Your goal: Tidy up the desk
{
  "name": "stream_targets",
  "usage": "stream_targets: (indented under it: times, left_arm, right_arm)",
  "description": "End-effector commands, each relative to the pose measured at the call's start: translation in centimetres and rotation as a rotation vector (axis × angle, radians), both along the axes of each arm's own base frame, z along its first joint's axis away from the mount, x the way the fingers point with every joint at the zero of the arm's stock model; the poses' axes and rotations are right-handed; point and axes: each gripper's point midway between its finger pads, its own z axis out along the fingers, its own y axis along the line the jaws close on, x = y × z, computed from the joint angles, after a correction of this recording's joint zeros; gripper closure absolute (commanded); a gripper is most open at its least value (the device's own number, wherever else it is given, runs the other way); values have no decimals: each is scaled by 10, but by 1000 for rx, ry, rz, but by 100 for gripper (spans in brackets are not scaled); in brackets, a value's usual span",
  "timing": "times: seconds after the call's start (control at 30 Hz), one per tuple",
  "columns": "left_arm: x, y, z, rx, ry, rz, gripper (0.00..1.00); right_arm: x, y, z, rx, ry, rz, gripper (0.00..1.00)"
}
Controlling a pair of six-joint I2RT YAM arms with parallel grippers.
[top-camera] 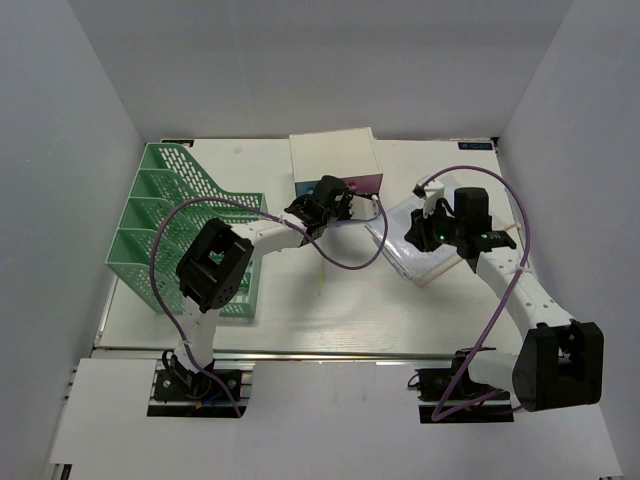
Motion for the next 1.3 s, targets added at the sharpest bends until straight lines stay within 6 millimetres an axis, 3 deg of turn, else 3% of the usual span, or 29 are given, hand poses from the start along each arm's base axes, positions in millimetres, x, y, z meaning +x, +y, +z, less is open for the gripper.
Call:
stream_targets:
  times: [0.0,0.67,0.73,0.93,1.1,1.13,1.27]
  left_arm:
    - [4,2,18,-29,-40,8,77]
    - [-1,6,23,-31,-36,10,64]
    - [-2,6,26,-36,-38,6,59]
    - [-6,12,37,-35,-52,14,58]
    - [-22,11,56,-55,-62,-8,58]
    - [-30,9,67,-70,-68,-21,58]
    - [-56,12,78,-151,-8,-58,55]
  right_arm:
    - [4,0,5,4,-32,4,71]
    - [3,0,3,2,-26,9,66]
    - [3,0,3,3,-25,10,66]
    - [2,0,2,0,-23,13,66]
    - [1,1,-1,-2,-20,26,66]
    - [1,0,-1,-5,-19,28,65]
    - [-3,2,-7,-9,-6,53,64]
